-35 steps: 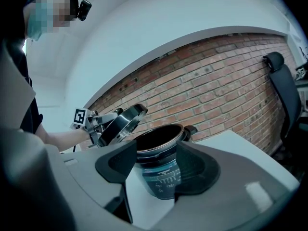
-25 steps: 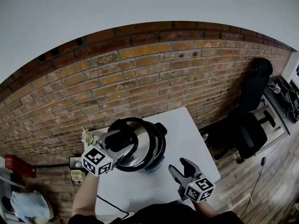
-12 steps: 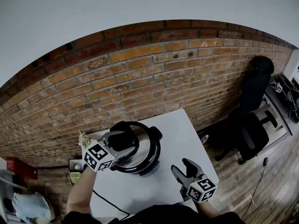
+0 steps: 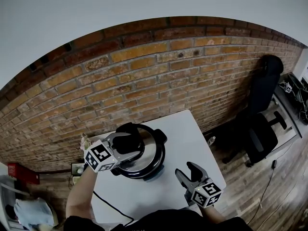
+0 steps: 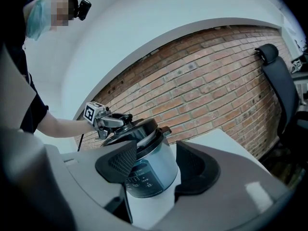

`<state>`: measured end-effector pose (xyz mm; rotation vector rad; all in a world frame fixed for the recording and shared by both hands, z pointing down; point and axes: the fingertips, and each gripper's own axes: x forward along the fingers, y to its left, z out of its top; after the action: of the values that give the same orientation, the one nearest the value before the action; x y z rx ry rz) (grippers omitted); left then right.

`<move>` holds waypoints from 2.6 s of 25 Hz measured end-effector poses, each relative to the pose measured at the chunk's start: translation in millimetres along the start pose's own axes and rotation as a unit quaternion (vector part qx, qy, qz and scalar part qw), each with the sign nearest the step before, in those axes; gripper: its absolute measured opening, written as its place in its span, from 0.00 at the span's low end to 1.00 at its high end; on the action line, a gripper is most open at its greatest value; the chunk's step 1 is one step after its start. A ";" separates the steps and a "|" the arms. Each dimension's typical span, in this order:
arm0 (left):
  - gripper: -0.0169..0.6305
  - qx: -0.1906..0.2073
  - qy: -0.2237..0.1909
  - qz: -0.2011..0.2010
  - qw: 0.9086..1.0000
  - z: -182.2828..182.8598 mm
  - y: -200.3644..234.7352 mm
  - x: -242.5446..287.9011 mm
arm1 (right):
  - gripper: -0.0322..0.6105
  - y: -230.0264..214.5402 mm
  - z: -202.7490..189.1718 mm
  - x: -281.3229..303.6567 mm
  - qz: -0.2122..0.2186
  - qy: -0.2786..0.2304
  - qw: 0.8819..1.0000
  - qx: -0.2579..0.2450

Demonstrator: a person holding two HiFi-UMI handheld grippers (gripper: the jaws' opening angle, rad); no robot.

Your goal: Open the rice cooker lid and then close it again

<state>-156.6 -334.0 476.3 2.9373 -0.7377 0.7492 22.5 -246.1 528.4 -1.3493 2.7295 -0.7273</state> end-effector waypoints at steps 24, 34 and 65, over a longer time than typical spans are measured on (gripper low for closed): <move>0.46 0.056 0.008 -0.089 0.994 -7.1 -7.6 7.1 | 0.43 4.2 -1.6 -10.8 -0.006 0.025 1.000 -0.012; 0.46 0.052 0.013 -0.081 0.995 -6.5 -6.6 8.7 | 0.43 12.8 -4.2 -19.2 -0.012 0.019 1.000 -0.006; 0.46 0.071 0.026 -0.101 0.992 -11.7 -14.2 21.7 | 0.43 13.1 -9.1 -19.6 -0.027 -0.009 0.999 0.018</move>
<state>-138.7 -329.3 497.9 3.0409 -0.3896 0.8891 23.1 -220.9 527.4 -1.4193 2.6636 -0.7599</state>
